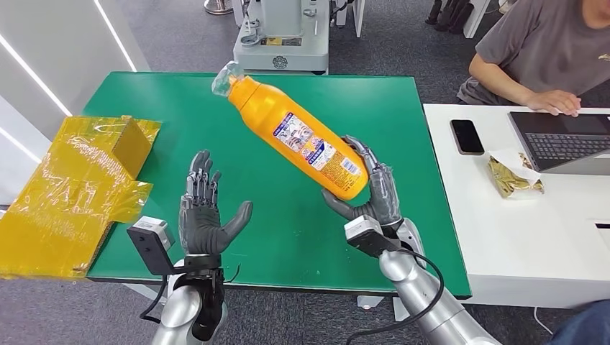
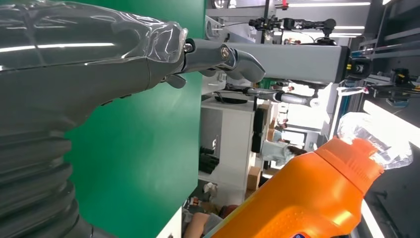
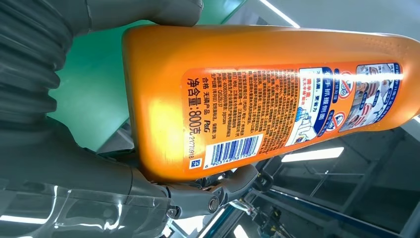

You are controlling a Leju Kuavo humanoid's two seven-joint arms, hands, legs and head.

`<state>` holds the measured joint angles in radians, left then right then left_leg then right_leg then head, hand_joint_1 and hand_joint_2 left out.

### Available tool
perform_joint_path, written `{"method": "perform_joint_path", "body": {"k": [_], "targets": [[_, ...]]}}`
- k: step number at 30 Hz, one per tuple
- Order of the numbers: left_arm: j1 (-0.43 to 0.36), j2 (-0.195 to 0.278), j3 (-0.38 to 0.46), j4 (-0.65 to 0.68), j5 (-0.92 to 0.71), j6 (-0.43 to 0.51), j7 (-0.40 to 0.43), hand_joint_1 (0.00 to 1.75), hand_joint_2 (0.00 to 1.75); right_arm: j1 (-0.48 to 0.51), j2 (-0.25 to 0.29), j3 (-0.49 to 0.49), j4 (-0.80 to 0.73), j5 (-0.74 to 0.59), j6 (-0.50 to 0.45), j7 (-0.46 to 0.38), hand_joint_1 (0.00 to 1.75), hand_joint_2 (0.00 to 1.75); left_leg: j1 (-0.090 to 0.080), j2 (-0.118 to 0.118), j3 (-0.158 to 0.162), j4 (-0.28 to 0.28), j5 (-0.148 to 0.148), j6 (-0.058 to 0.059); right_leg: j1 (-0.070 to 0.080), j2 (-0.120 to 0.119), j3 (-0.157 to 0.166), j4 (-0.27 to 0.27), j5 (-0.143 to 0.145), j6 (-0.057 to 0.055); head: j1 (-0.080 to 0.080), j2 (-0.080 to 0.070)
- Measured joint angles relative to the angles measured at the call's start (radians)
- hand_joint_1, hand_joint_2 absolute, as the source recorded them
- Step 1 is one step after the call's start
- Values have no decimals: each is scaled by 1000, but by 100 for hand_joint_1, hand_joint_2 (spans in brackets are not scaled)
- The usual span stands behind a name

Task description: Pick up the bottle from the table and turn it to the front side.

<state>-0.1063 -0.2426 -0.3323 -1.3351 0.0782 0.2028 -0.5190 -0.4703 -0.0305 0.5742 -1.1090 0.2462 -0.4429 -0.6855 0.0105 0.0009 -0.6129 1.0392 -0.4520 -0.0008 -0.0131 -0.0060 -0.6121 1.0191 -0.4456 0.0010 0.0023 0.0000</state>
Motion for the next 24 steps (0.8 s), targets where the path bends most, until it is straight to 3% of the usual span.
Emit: {"method": "perform_joint_path", "body": {"k": [13, 24], "targets": [[-6, -5, 0, 11, -1, -26, 27, 0, 175, 9, 5, 10, -5, 2, -17, 1, 175, 175, 0, 0, 0, 0, 0, 0, 0, 0, 0, 0, 0, 0, 0, 0], [-49, -10, 0, 44, 35, -51, 39, 0, 175, 18, 8, 76, 90, -16, 53, -7, 175, 175, 0, 0, 0, 0, 0, 0, 0, 0, 0, 0, 0, 0, 0, 0]]}}
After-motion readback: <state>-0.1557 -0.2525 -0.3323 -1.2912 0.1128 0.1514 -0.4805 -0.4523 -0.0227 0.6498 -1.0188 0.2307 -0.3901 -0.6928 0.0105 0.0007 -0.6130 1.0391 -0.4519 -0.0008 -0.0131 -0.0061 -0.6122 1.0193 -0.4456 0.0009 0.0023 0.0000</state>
